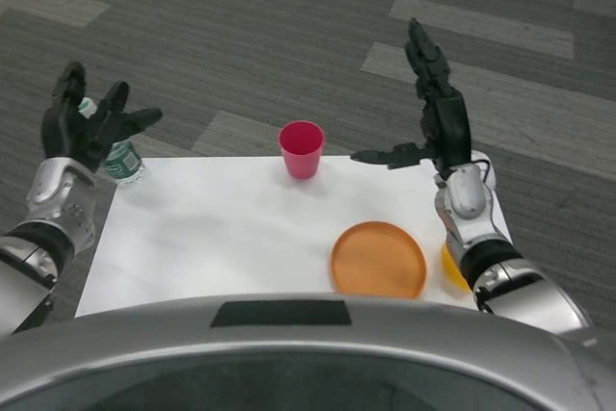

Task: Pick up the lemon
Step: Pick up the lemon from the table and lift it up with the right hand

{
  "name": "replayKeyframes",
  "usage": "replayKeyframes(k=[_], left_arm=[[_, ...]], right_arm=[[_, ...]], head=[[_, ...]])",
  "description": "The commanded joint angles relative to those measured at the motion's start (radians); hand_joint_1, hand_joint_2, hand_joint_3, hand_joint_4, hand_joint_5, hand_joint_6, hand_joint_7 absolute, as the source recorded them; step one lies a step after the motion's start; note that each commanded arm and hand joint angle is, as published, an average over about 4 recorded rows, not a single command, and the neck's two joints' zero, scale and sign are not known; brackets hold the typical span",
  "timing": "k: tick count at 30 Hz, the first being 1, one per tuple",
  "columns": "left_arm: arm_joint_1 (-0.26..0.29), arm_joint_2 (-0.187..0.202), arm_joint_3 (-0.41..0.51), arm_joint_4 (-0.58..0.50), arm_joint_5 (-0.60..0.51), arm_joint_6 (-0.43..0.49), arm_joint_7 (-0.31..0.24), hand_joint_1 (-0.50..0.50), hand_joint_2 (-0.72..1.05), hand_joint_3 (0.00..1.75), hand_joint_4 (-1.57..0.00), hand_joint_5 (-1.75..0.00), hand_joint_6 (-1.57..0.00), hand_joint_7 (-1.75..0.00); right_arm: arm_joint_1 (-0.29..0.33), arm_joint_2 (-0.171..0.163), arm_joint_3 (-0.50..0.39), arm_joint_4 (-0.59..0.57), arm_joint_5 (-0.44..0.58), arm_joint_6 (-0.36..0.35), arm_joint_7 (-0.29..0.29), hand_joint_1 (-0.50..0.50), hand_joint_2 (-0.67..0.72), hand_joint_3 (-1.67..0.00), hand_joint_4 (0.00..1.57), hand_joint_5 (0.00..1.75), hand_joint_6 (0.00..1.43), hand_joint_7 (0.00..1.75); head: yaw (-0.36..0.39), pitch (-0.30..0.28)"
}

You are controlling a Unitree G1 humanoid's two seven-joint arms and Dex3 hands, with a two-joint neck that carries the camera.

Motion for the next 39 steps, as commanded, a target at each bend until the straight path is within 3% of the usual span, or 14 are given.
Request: replayKeyframes(k=[1, 4, 8, 11, 15, 21, 32, 39], left_arm=[[0.0, 0.001, 0.0, -0.005, 0.0, -0.009, -0.002, 0.5, 0.96, 0.07, -0.04, 0.0, 0.0, 0.0], [0.0, 0.001, 0.001, -0.006, 0.0, -0.009, -0.001, 0.5, 0.96, 0.09, -0.04, 0.0, 0.0, 0.0], [0.0, 0.003, 0.0, -0.006, 0.0, -0.009, -0.001, 0.5, 0.96, 0.09, -0.04, 0.0, 0.0, 0.0], [-0.002, 0.005, -0.004, -0.005, 0.0, -0.008, -0.001, 0.5, 0.96, 0.09, -0.04, 0.0, 0.0, 0.0], [-0.004, 0.006, -0.009, -0.006, -0.001, -0.009, -0.002, 0.5, 0.96, 0.07, -0.04, 0.0, 0.0, 0.0], [-0.008, 0.007, -0.01, -0.006, 0.003, -0.007, -0.002, 0.5, 0.96, 0.07, -0.04, 0.0, 0.0, 0.0], [-0.018, 0.007, -0.026, -0.004, 0.003, -0.005, -0.002, 0.5, 0.96, 0.09, -0.04, 0.0, 0.0, 0.0], [-0.023, 0.007, -0.031, -0.003, 0.002, -0.002, -0.002, 0.5, 0.96, 0.07, -0.04, 0.0, 0.0, 0.0]], right_arm=[[-0.011, -0.003, -0.043, -0.009, 0.006, 0.005, -0.007, -0.22, -0.03, -0.24, 0.0, 0.29, 0.0, 0.0], [0.013, -0.003, -0.081, -0.027, 0.005, 0.005, -0.008, -0.23, -0.03, -0.24, 0.0, 0.29, 0.0, 0.0], [0.036, -0.003, -0.11, -0.047, 0.005, 0.005, -0.008, -0.25, -0.03, -0.24, 0.0, 0.29, 0.0, 0.0], [0.057, -0.002, -0.133, -0.068, 0.005, 0.005, -0.008, -0.25, -0.07, -0.24, 0.0, 0.29, 0.0, 0.0], [0.094, -0.003, -0.175, -0.101, 0.005, 0.004, -0.008, -0.25, -0.07, -0.24, 0.0, 0.29, 0.0, 0.0], [0.182, -0.005, -0.278, -0.181, 0.005, 0.003, -0.008, -0.25, -0.1, -0.24, 0.0, 0.29, 0.0, 0.0], [0.295, -0.005, -0.374, -0.246, 0.007, 0.004, -0.007, -0.25, -0.16, -0.24, 0.0, 0.29, 0.0, 0.0], [0.389, -0.003, -0.428, -0.276, 0.014, 0.005, -0.007, -0.25, -0.1, -0.24, 0.0, 0.29, 0.0, 0.0]], head=[[-0.198, 0.038], [-0.173, 0.032], [-0.375, 0.061], [-0.35, 0.056], [-0.413, 0.055], [-0.424, 0.054], [-0.458, 0.023], [-0.473, 0.017]])
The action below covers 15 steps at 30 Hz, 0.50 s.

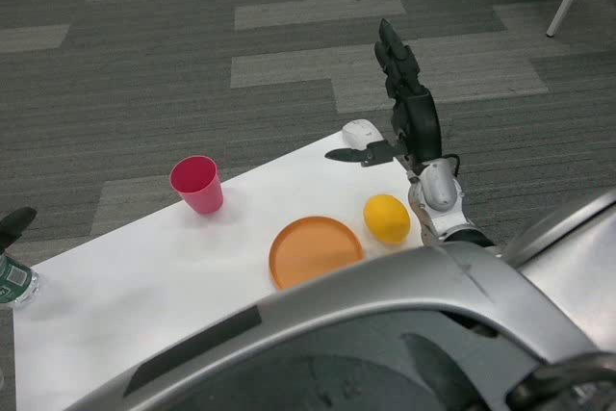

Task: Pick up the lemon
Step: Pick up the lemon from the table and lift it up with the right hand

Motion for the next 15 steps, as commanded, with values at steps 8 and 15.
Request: replayKeyframes(k=[8, 15], left_arm=[[-0.05, 0.008, -0.034, 0.008, -0.003, 0.005, 0.0, 0.5, 0.96, 0.04, -0.04, 0.0, 0.0, 0.0], [-0.074, 0.005, -0.06, 0.025, -0.008, 0.01, 0.001, 0.5, 0.96, 0.07, -0.04, 0.0, 0.0, 0.0]], right_arm=[[0.117, 0.007, -0.053, -0.004, 0.047, 0.0, 0.017, -0.25, -0.1, -0.24, 0.0, 0.29, 0.0, 0.0], [0.185, 0.029, -0.085, 0.056, 0.052, 0.015, 0.061, -0.26, -0.03, -0.24, 0.0, 0.29, 0.0, 0.0]], head=[[-0.02, 0.004], [-0.051, 0.009]])
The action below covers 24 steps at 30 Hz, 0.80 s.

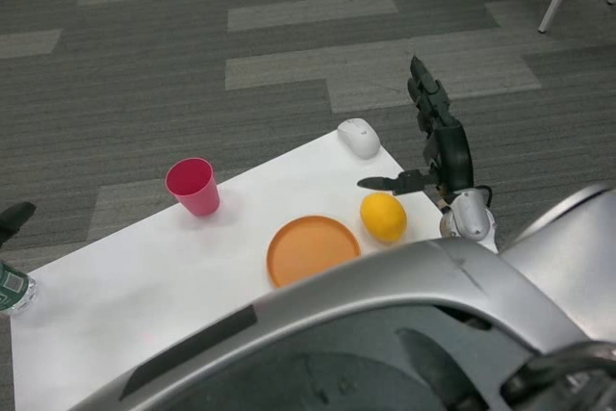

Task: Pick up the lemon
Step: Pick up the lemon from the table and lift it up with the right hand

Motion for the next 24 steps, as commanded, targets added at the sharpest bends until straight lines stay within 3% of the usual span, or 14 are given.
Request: replayKeyframes(k=[1, 6, 13, 19, 24], left_arm=[[-0.03, 0.005, -0.013, 0.014, -0.005, 0.008, 0.001, 0.5, 0.96, 0.07, -0.04, 0.0, 0.0, 0.0], [-0.04, 0.0, -0.031, 0.032, -0.01, 0.009, 0.002, 0.5, 0.96, 0.09, -0.04, 0.0, 0.0, 0.0], [-0.048, -0.002, -0.044, 0.039, -0.018, 0.009, 0.002, 0.5, 0.96, 0.09, -0.04, 0.0, 0.0, 0.0], [-0.049, -0.002, -0.044, 0.039, -0.018, 0.01, 0.002, 0.5, 0.96, 0.07, -0.04, 0.0, 0.0, 0.0], [-0.049, -0.002, -0.044, 0.038, -0.018, 0.01, 0.001, 0.5, 0.96, 0.09, -0.04, 0.0, 0.0, 0.0]], right_arm=[[0.028, 0.027, -0.026, 0.063, 0.007, 0.012, 0.024, -0.26, -0.03, -0.24, 0.0, 0.29, 0.0, 0.0], [0.038, 0.064, -0.067, 0.19, 0.01, 0.009, 0.055, -0.25, 0.09, -0.24, 0.0, 0.29, 0.0, 0.0], [0.037, 0.07, -0.071, 0.282, 0.012, 0.005, 0.064, -0.25, 0.09, -0.24, 0.0, 0.29, 0.0, 0.0], [0.032, 0.071, -0.083, 0.324, 0.011, -0.001, 0.065, -0.29, -0.02, -0.24, 0.0, 0.36, 0.0, 0.0], [0.016, 0.071, -0.101, 0.403, 0.005, -0.019, 0.065, -0.29, -0.26, -0.3, 0.0, 0.46, 0.0, 0.0]], head=[[-0.009, 0.001], [-0.017, -0.011], [-0.021, -0.015], [-0.02, -0.015], [-0.016, -0.015]])
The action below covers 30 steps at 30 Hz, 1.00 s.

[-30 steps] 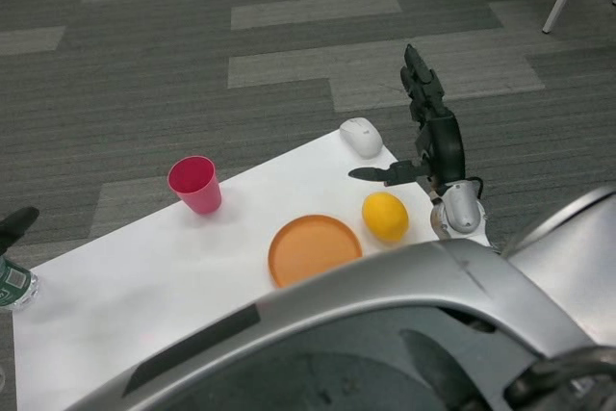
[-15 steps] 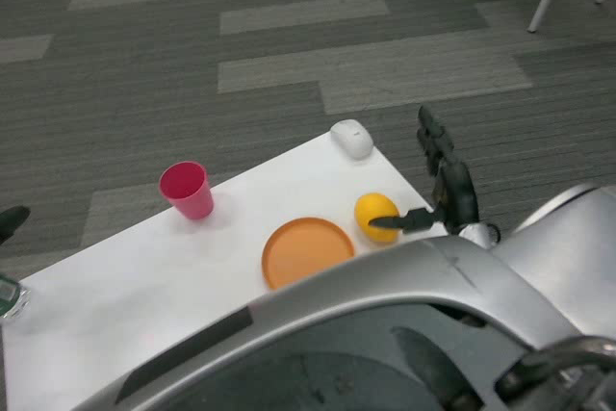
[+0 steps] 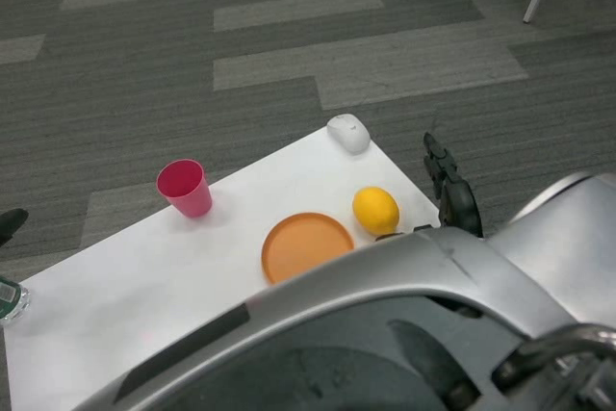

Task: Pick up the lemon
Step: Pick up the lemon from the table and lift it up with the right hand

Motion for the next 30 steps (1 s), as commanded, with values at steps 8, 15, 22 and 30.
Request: replayKeyframes(k=[8, 15, 22, 30], left_arm=[[-0.022, 0.005, -0.003, 0.001, -0.004, 0.005, 0.001, 0.5, 0.96, 0.09, -0.04, 0.0, 0.0, 0.0], [-0.022, 0.005, -0.002, 0.0, -0.004, 0.005, 0.001, 0.5, 0.96, 0.09, -0.04, 0.0, 0.0, 0.0], [-0.022, 0.005, 0.0, -0.002, -0.005, 0.005, 0.001, 0.5, 0.96, 0.09, -0.04, 0.0, 0.0, 0.0], [-0.022, 0.005, 0.0, -0.002, -0.007, 0.005, 0.001, 0.5, 0.96, 0.02, -0.04, 0.0, 0.0, 0.0]], right_arm=[[-0.085, -0.024, -0.012, 0.188, -0.013, -0.07, 0.016, -0.25, -0.38, -0.4, 0.0, 0.58, 0.0, 0.0], [-0.145, -0.042, -0.005, 0.273, -0.067, -0.078, 0.022, -0.25, -0.41, -0.48, 0.0, 0.63, 0.0, 0.0], [-0.177, -0.057, -0.009, 0.296, -0.161, -0.079, 0.039, -0.25, -0.41, -0.44, 0.0, 0.68, 0.0, 0.0], [-0.197, -0.061, -0.011, 0.32, -0.172, -0.076, 0.053, -0.03, 0.12, -0.08, 0.0, 0.68, 0.0, 0.0]], head=[[-0.002, 0.0], [0.001, -0.003], [0.004, -0.001], [0.001, 0.0]])
